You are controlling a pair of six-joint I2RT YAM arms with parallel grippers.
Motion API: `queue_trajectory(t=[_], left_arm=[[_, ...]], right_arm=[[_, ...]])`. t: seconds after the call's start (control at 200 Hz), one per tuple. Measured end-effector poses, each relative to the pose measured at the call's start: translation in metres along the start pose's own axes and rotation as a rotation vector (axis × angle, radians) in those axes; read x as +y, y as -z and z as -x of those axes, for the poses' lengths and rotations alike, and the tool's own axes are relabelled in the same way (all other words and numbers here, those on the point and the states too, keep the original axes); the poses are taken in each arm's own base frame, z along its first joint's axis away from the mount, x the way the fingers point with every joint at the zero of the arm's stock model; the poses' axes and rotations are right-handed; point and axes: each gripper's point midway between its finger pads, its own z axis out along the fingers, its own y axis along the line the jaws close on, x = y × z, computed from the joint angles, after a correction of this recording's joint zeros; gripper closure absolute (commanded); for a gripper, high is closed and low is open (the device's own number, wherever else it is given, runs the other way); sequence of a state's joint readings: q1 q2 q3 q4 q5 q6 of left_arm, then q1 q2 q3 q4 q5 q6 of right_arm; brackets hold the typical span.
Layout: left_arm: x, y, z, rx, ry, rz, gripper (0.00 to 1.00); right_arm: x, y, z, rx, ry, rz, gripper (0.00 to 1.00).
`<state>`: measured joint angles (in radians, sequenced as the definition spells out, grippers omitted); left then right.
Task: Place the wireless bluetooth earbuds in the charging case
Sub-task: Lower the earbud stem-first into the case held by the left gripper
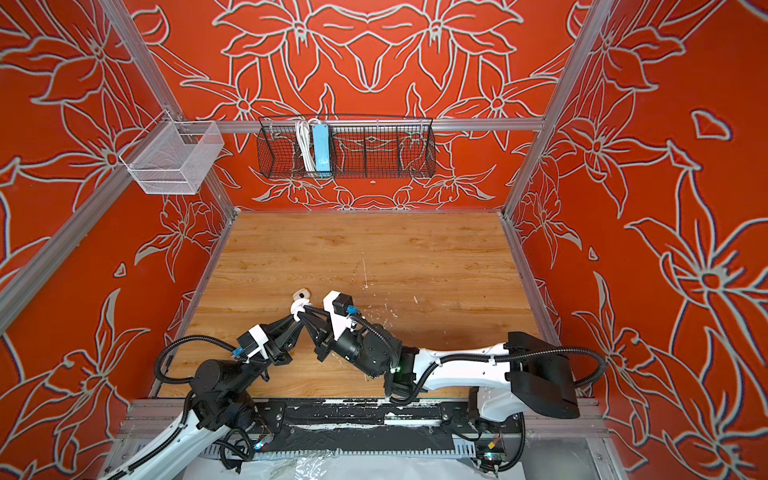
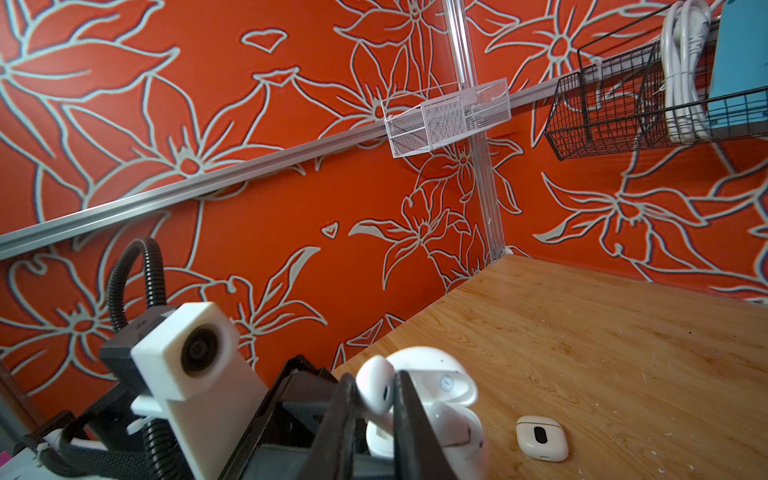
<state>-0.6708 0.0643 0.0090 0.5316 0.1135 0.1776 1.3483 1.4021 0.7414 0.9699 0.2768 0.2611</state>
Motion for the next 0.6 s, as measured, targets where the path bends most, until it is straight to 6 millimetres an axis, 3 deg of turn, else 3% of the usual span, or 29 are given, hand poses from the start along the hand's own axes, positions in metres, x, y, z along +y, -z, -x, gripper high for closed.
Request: queue_trajectory(t=[0.601], left_arm=[[0.001,0.0,-0.005,0.02,0.005,0.006,1.0]], right_arm=[[-0.014,-0.005,-0.014,0.004,-0.069,-0.071,0.94]])
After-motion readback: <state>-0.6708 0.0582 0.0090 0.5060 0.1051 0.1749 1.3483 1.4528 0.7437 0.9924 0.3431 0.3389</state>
